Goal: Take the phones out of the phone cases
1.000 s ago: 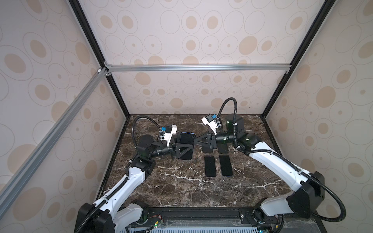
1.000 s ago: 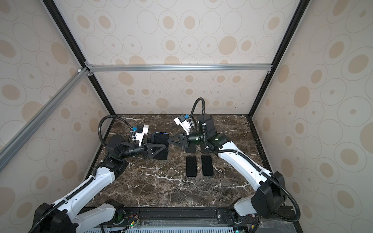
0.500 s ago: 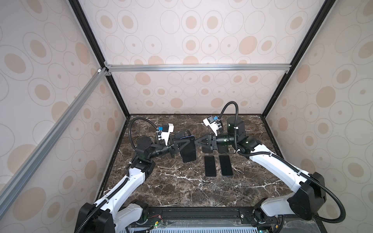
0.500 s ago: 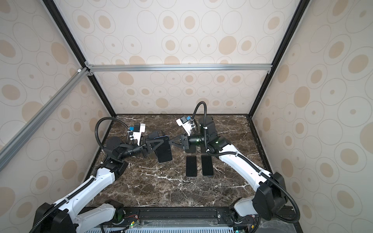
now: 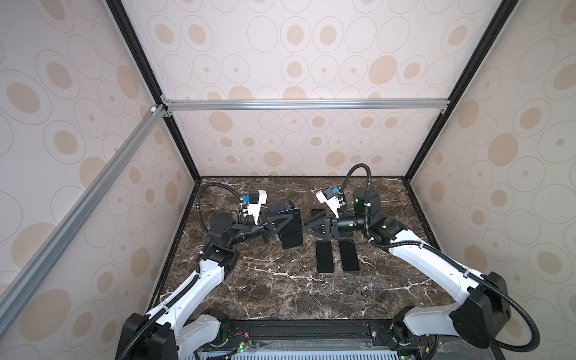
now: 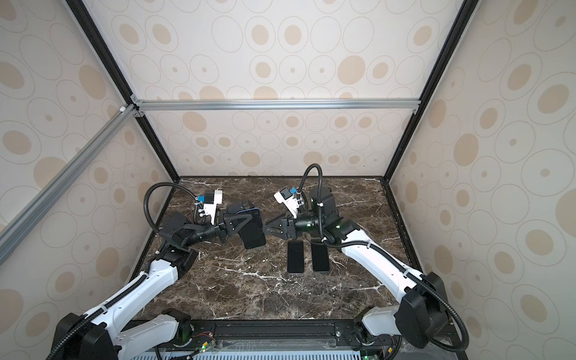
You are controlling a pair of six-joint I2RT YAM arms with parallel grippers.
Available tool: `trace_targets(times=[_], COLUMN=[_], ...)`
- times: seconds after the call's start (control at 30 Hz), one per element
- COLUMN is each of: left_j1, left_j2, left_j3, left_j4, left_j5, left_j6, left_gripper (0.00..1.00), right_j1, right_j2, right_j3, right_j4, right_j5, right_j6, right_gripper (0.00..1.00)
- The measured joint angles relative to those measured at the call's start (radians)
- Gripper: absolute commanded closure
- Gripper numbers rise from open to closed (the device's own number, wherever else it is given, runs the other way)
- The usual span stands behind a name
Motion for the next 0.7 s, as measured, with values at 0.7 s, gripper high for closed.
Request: trace_targets(times=[0.7], left_j1=[0.013], left_j2=[0.003], left_j3=[0.063], left_j4=[0.148], left_j5=[-0.100], left_j6=[-0.246], left_gripper=[1.00], right_j1=[0.034], right_j2=[0.052], right_j3=[-0.034], right_j4=[0.253], right_j5=[-0.123], right_j6=[0.109], right_gripper=[0.58])
